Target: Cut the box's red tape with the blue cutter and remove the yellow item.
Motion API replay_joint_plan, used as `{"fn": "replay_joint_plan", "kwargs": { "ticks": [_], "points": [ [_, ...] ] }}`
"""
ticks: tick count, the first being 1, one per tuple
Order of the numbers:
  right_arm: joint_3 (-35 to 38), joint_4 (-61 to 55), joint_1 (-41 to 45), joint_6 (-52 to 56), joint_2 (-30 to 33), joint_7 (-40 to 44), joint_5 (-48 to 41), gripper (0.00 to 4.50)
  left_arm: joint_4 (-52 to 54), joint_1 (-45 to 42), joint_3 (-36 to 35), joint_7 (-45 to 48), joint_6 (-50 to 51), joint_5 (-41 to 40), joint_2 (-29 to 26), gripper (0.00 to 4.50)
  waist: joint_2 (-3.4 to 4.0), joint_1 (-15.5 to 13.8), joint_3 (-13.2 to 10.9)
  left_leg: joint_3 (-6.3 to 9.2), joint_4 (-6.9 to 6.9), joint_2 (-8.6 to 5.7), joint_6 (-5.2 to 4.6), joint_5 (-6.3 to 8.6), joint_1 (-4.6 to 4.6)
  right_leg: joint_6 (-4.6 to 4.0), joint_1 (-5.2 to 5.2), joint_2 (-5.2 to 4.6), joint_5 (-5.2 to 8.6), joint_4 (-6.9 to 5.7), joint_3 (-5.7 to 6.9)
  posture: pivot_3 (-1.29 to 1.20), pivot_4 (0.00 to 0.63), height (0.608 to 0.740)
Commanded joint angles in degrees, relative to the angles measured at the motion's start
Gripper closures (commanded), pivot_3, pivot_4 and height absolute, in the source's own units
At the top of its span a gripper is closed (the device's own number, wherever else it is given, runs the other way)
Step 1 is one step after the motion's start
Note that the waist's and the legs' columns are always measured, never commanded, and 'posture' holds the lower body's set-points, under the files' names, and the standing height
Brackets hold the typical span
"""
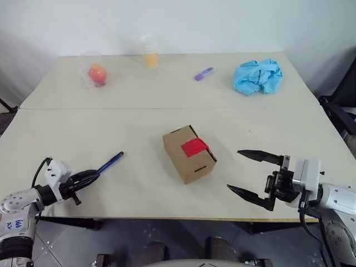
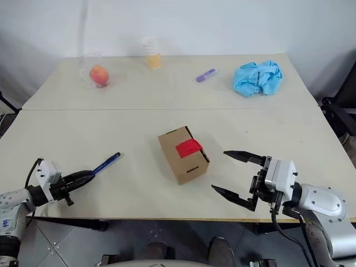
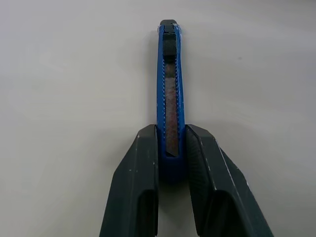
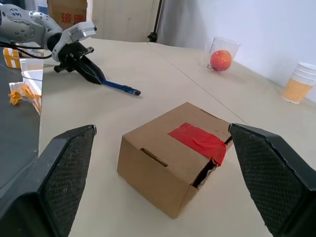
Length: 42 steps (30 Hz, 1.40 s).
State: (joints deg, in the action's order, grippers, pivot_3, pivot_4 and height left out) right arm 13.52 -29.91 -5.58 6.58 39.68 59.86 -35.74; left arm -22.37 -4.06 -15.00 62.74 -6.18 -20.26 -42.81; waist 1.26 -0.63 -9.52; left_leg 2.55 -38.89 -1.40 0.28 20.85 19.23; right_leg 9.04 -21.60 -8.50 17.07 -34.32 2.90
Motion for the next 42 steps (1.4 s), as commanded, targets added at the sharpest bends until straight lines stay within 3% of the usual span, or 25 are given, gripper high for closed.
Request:
{"fn": "replay_joint_plan", "kwargs": {
  "ticks": [1, 6, 12, 15, 20, 25, 27, 35, 42],
  "points": [
    [-1.0, -6.4, 0.0, 4.3, 2.8, 0.5, -4.4, 0.00, 14.9, 1.5, 4.2, 6.1, 0.9, -0.8, -3.0, 4.06, -0.26, -0.3, -0.2, 0.02, 0.01, 0.03, 0.01, 0.01, 0.04, -0.01, -0.01, 0.00, 0.00, 0.08, 0.01, 0.00, 0.150, 0.740],
    [-4.5, -14.2, -5.1, 14.9, 9.9, 2.0, -11.0, 0.00, 31.8, -1.5, 16.1, 4.9, 8.1, 5.6, -3.9, 4.06, -0.37, -0.8, -0.4, 0.16, 0.11, 0.17, -0.01, 0.25, 0.24, -0.11, -0.01, 0.07, -0.03, 0.52, 0.14, 0.00, 0.150, 0.740],
    [-7.3, -16.4, -9.2, 19.9, 13.1, -2.6, -5.5, 0.00, 42.2, -5.1, 28.6, 2.0, 17.2, 11.2, -0.3, 4.06, -0.47, -0.6, -0.5, 0.08, -0.08, -0.11, -0.40, 0.58, 0.62, -0.05, -0.11, 0.10, -0.06, 0.55, 0.26, 0.00, 0.150, 0.740],
    [-9.3, -15.9, -8.3, 21.8, 12.8, -6.3, -1.9, 0.58, 44.2, -6.1, 30.9, -1.7, 22.9, 12.7, 1.8, 4.06, -0.58, -0.7, -0.5, 0.08, -0.18, -0.37, -0.45, 0.61, 1.01, -0.01, -0.53, 0.10, -0.08, 0.50, 0.25, 0.00, 0.150, 0.740],
    [-12.8, -15.0, -5.6, 22.8, 10.6, -10.7, 2.3, 2.31, 48.1, -5.6, 33.0, -4.6, 30.2, 13.6, 2.8, 4.06, -0.70, -1.0, -0.6, 0.11, -0.24, -0.41, -0.42, 0.52, 1.15, 0.06, -0.64, 0.10, -0.12, 0.45, 0.24, 0.00, 0.150, 0.740],
    [-17.3, -12.6, -0.6, 24.5, 9.1, -13.7, 6.5, 4.06, 48.6, -4.3, 34.6, -5.3, 30.8, 15.0, 2.1, 4.06, -0.71, -0.9, -0.6, 0.09, -0.25, -0.42, -0.43, 0.51, 1.12, 0.09, -0.63, 0.09, -0.13, 0.47, 0.18, 0.00, 0.150, 0.740],
    [-18.3, -12.5, 0.0, 24.9, 8.9, -14.2, 7.7, 4.47, 49.2, -3.9, 35.0, -5.6, 30.9, 15.2, 1.8, 4.06, -0.71, -1.0, -0.6, 0.09, -0.25, -0.42, -0.43, 0.51, 1.12, 0.08, -0.64, 0.09, -0.13, 0.46, 0.17, 0.00, 0.150, 0.740],
    [-23.2, -9.0, 3.8, 27.1, 7.4, -14.8, 11.1, 4.47, 47.3, -6.5, 36.2, -5.9, 29.7, 16.2, 2.4, 4.06, -0.71, -1.0, -0.6, 0.14, -0.25, -0.54, -0.48, 0.49, 1.14, 0.09, -0.62, 0.02, -0.14, 0.46, 0.16, 0.00, 0.150, 0.740],
    [-26.7, -5.1, 3.2, 22.5, 5.4, -12.8, 14.8, 4.47, 47.4, -7.4, 37.2, -6.5, 30.6, 17.1, 2.8, 4.06, -0.71, -1.0, -0.6, 0.16, -0.25, -0.59, -0.51, 0.48, 1.12, 0.11, -0.57, 0.01, -0.15, 0.45, 0.16, 0.00, 0.150, 0.740]
  ]
}}
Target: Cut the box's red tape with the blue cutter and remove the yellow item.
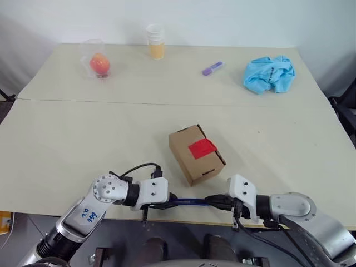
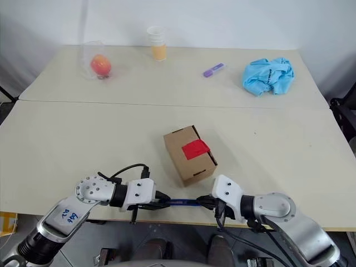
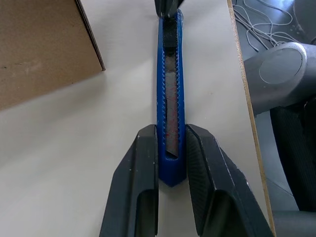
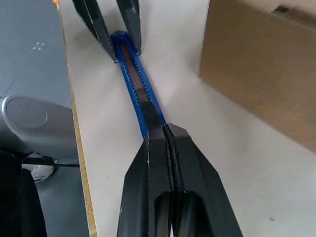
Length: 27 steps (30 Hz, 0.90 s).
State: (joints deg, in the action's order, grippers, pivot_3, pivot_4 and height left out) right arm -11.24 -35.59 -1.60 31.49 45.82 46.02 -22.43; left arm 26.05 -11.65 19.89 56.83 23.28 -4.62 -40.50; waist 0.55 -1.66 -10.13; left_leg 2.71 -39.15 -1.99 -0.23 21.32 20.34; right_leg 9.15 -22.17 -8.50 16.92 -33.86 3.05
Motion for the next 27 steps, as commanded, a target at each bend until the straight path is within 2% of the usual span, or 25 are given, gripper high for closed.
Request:
{"fn": "replay_joint_plan", "kwargs": {
  "ticks": [1, 12, 17, 19, 22, 24, 27],
  "points": [
    [-2.5, 1.1, -0.7, -3.1, -1.2, 1.2, 1.9, 4.47, -0.7, -0.1, 2.4, -0.7, 1.7, 1.4, 0.6, 4.06, -0.01, 0.0, 0.0, 0.01, 0.00, -0.01, -0.01, -0.01, -0.01, 0.01, 0.03, 0.00, 0.00, 0.01, 0.00, 0.00, 0.150, 0.740],
    [-9.1, 5.7, 4.6, -4.2, -8.2, 0.7, 5.9, 4.47, -1.2, -2.1, 2.8, -0.8, 2.6, 1.8, 1.3, 4.06, -0.02, 0.0, 0.0, 0.14, -0.06, -0.09, -0.04, -0.06, -0.16, 0.07, 0.26, -0.04, -0.04, 0.02, 0.00, 0.00, 0.150, 0.740],
    [-4.1, 2.1, 1.4, -3.8, -7.0, 2.6, 1.0, 4.47, -1.2, -0.6, 0.8, -1.9, -0.8, 1.6, 1.3, 4.06, -0.02, -0.1, 0.0, 0.19, -0.06, -0.12, -0.06, -0.06, -0.13, 0.07, 0.26, -0.06, -0.04, 0.02, 0.01, 0.00, 0.150, 0.740],
    [2.8, -1.5, -1.9, -0.9, -6.9, 3.5, -8.1, 4.47, -2.8, 2.2, -2.7, -2.5, -9.8, 0.6, 1.2, 4.06, -0.02, 0.0, 0.0, 0.22, -0.06, -0.12, -0.06, -0.06, -0.11, 0.07, 0.25, -0.07, -0.04, 0.03, 0.02, 0.00, 0.150, 0.740],
    [16.1, -6.5, -6.2, 7.9, -5.2, -0.6, -27.9, 3.94, -5.4, 7.2, -9.1, -2.3, -25.4, -1.4, 0.4, 4.06, -0.01, 0.3, 0.0, 0.22, -0.04, -0.03, -0.04, -0.05, -0.02, 0.07, 0.12, -0.06, -0.04, 0.04, 0.04, 0.00, 0.150, 0.740],
    [22.4, -7.4, -7.2, 13.5, -2.6, -6.6, -39.5, 3.28, -7.5, 9.4, -11.9, -1.3, -34.9, -2.6, 0.1, 4.06, -0.04, 0.4, 0.0, 0.18, -0.03, 0.21, -0.01, -0.04, -0.02, 0.07, 0.05, -0.05, -0.04, 0.04, 0.04, 0.00, 0.150, 0.740],
    [27.2, -6.7, -7.8, 22.0, 5.7, -15.1, -54.9, 2.28, -9.4, 10.4, -14.2, -0.9, -42.6, -4.3, 0.7, 4.06, 0.02, 0.1, -0.1, 0.12, -0.06, 0.26, 0.08, -0.08, -0.09, 0.06, 0.11, -0.07, -0.05, 0.20, 0.09, 0.00, 0.150, 0.740]
  ]
}}
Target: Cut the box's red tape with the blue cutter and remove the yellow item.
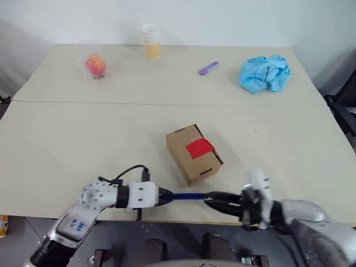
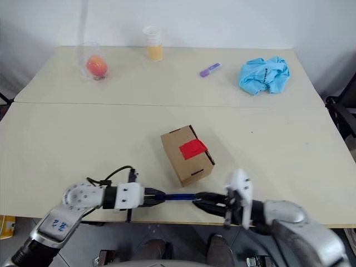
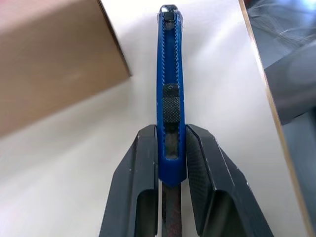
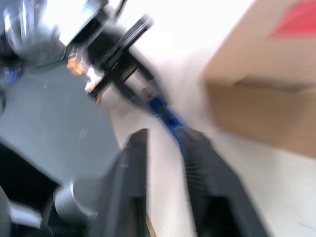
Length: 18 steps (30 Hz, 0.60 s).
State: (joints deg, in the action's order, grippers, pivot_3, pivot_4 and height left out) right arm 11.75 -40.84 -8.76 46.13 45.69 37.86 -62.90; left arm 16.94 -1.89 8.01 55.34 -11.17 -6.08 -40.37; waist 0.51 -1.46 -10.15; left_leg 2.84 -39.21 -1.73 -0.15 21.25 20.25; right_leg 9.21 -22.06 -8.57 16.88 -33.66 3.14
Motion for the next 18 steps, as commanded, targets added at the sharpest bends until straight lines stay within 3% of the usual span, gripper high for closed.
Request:
{"fn": "replay_joint_plan", "kwargs": {
  "ticks": [1, 5, 13, 18],
  "points": [
    [4.3, -0.9, -0.6, 8.8, 8.0, -10.1, -18.8, 1.90, -0.4, 0.1, -2.3, 0.3, -8.9, -3.4, 1.2, 4.06, 0.07, -0.2, 0.0, -0.03, -0.01, 0.09, 0.00, 0.00, -0.03, 0.00, 0.06, -0.02, 0.00, 0.03, -0.01, 0.00, 0.150, 0.740],
    [0.1, 0.9, 3.4, 9.8, 11.7, -21.0, -30.1, 0.52, -0.6, -2.1, -0.5, 0.5, -10.0, -3.8, 3.2, 4.06, 0.05, -0.3, 0.0, -0.06, -0.01, 0.06, -0.01, -0.02, -0.05, 0.01, 0.09, 0.01, -0.02, 0.04, 0.02, 0.00, 0.150, 0.740],
    [-9.0, 3.5, 12.8, 7.3, 9.6, -33.6, -41.9, 0.52, -0.5, -4.4, 2.4, 0.2, -9.2, -2.4, 4.5, 4.06, 0.04, 0.1, -0.1, -0.08, -0.01, -0.17, -0.04, -0.02, 0.06, 0.06, -0.05, 0.04, -0.04, -0.13, 0.02, 0.00, 0.150, 0.740],
    [-12.2, 4.4, 15.7, 7.9, 9.8, -36.0, -42.4, 0.52, 0.4, -4.4, 2.9, -0.2, -8.7, -2.2, 4.7, 4.06, 0.03, -0.1, -0.1, -0.07, -0.01, -0.18, -0.05, -0.02, 0.14, 0.06, -0.10, 0.03, -0.05, -0.11, 0.04, 0.00, 0.150, 0.740]
  ]
}}
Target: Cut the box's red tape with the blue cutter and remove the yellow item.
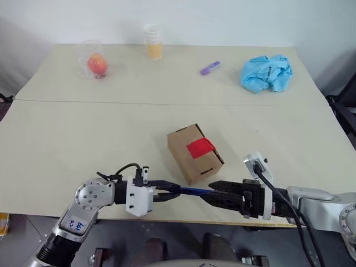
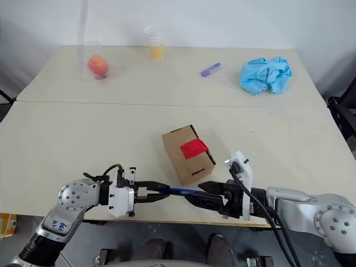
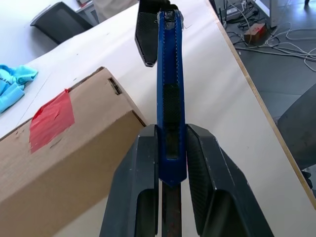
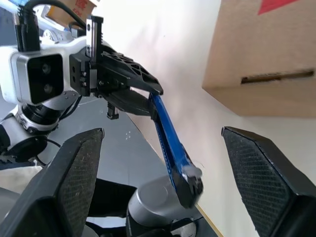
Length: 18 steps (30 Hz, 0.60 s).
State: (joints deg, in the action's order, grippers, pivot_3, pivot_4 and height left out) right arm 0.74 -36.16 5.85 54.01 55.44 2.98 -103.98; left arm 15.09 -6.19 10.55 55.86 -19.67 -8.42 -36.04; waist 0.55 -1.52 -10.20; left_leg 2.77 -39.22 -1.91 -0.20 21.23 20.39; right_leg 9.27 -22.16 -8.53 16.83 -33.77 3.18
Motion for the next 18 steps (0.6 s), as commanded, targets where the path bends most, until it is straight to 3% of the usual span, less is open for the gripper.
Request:
{"fn": "replay_joint_plan", "kwargs": {
  "ticks": [1, 4, 7, 13, 18],
  "points": [
    [-1.9, 0.1, 1.7, 0.0, -0.1, -1.7, -1.3, 0.52, 2.3, -0.2, 0.5, -1.0, -0.1, 0.5, 0.5, 4.06, 0.00, -0.1, 0.0, 0.01, 0.00, -0.01, -0.01, 0.00, 0.00, 0.00, 0.00, 0.00, 0.00, 0.00, 0.00, 0.00, 0.150, 0.740],
    [-3.5, 0.8, 3.1, 0.2, -0.3, -2.3, -1.2, 0.52, 2.2, -0.7, 0.7, -1.7, 0.0, 1.2, 0.9, 4.06, 0.00, 0.0, 0.0, 0.00, 0.00, -0.02, -0.01, 0.00, 0.00, 0.00, -0.01, 0.00, 0.00, 0.00, -0.01, 0.00, 0.150, 0.740],
    [-4.9, 1.1, 4.1, 0.4, -0.7, -2.6, -0.6, 1.09, 2.3, -0.9, 0.8, -2.2, 0.1, 1.8, 1.2, 4.06, 0.00, 0.0, 0.0, 0.00, 0.00, 0.00, -0.01, 0.00, 0.01, 0.00, -0.02, 0.00, 0.00, 0.01, 0.00, 0.00, 0.150, 0.740],
    [-6.6, 1.9, 5.7, 0.3, -2.3, -3.6, -0.9, 3.13, 2.7, -0.4, 0.9, -2.4, 0.4, 1.8, 1.3, 4.06, 0.00, 0.0, 0.0, 0.00, 0.00, 0.01, -0.01, -0.01, 0.02, 0.00, -0.05, 0.00, 0.00, -0.01, -0.01, 0.00, 0.150, 0.740],
    [-7.5, 2.3, 6.0, 0.8, -2.4, -3.6, -0.9, 3.13, 2.6, -0.7, 1.0, -2.5, 0.5, 1.9, 1.5, 4.06, 0.00, 0.0, 0.0, 0.00, 0.00, 0.00, -0.01, 0.00, 0.04, 0.00, -0.07, 0.00, 0.00, 0.00, -0.01, 0.00, 0.150, 0.740]
  ]
}}
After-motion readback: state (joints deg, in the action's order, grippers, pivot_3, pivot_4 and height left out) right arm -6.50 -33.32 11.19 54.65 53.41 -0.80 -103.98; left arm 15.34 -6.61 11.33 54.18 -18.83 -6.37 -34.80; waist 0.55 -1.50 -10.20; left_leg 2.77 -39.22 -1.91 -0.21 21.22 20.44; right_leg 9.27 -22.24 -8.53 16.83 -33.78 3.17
